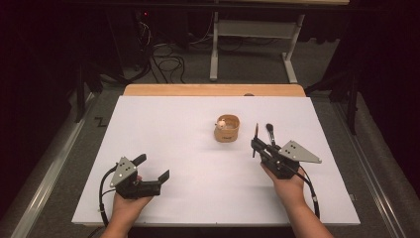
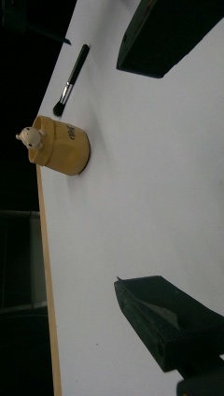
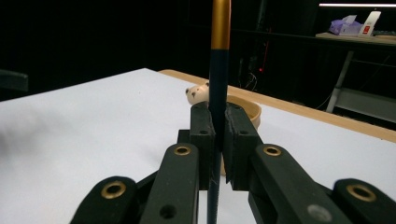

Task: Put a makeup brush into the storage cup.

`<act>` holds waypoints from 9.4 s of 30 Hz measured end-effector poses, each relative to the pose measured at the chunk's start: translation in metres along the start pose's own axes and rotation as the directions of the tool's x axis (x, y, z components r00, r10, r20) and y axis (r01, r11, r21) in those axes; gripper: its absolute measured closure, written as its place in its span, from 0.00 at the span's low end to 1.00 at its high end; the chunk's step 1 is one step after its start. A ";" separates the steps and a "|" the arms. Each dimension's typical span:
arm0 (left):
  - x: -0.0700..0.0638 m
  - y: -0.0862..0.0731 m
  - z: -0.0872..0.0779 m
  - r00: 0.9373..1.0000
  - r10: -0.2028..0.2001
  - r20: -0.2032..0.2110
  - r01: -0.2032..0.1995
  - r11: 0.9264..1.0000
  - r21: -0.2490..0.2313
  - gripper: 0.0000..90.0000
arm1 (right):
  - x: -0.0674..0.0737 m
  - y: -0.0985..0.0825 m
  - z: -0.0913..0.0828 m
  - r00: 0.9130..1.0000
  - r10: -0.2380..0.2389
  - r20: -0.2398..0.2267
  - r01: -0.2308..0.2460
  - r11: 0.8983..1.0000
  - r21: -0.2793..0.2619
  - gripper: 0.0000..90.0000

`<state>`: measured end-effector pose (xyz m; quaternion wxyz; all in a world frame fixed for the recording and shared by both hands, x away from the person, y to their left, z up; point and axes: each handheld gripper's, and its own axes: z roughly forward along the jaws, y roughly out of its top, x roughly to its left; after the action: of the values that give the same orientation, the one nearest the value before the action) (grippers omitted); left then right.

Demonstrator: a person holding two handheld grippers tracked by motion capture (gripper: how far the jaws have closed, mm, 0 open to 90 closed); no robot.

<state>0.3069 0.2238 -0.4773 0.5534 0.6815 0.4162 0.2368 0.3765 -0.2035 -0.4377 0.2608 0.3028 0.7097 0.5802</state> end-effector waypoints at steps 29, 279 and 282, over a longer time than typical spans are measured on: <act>-0.002 -0.001 -0.001 1.000 0.004 0.025 -0.004 1.000 0.011 0.00 | -0.014 0.019 0.062 0.999 0.040 0.027 -0.040 0.999 0.011 0.94; -0.007 0.000 0.002 0.993 0.024 0.111 -0.028 0.999 0.029 0.00 | -0.039 -0.020 -0.039 0.974 0.036 0.222 -0.201 0.580 0.789 0.26; -0.007 0.000 0.002 0.993 0.025 0.116 -0.029 0.999 0.030 0.00 | -0.040 -0.016 -0.036 0.978 0.033 0.204 -0.187 0.561 0.806 0.30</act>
<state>0.3048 0.2174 -0.4769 0.5623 0.7084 0.3780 0.1979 0.3759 -0.2594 -0.4459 0.1114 0.4801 0.8529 0.1721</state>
